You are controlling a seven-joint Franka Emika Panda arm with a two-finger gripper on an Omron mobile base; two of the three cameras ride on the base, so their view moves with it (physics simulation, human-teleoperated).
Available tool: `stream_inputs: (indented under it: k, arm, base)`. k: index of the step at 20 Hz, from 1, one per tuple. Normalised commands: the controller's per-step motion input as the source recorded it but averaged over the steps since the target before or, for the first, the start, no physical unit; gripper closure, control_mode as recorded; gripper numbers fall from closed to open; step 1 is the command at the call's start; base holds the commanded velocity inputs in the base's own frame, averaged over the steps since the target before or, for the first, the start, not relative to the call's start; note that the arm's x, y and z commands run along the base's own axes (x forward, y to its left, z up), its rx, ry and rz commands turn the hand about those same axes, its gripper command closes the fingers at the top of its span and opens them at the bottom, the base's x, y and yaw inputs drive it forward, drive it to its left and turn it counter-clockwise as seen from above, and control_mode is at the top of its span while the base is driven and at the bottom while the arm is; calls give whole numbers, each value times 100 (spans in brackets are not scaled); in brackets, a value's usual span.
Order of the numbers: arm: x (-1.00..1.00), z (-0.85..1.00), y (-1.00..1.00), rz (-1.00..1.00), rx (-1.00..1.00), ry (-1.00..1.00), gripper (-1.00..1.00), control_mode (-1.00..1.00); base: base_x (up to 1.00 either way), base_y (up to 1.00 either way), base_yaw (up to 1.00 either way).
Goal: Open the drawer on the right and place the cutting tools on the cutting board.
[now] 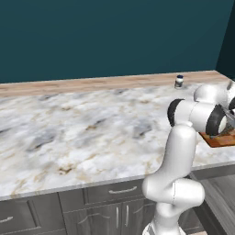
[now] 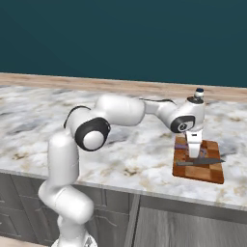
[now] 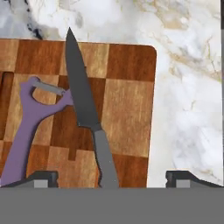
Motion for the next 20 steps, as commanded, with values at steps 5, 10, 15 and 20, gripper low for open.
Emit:
stream_inputs:
  k: [5, 10, 15, 20]
  arm:
    - [-61, 79, 56, 0, -5, 0, -100, -100]
    - [-74, 51, 97, 0, -10, 0, -100, -100]
    - [-98, 37, 100, 0, -11, 0, -100, -100]
    - [-96, 33, 100, 0, -9, 0, -100, -100]
  base:
    - [0, 0, 0]
    - [0, 0, 0]
    - [0, 0, 0]
    - [0, 0, 0]
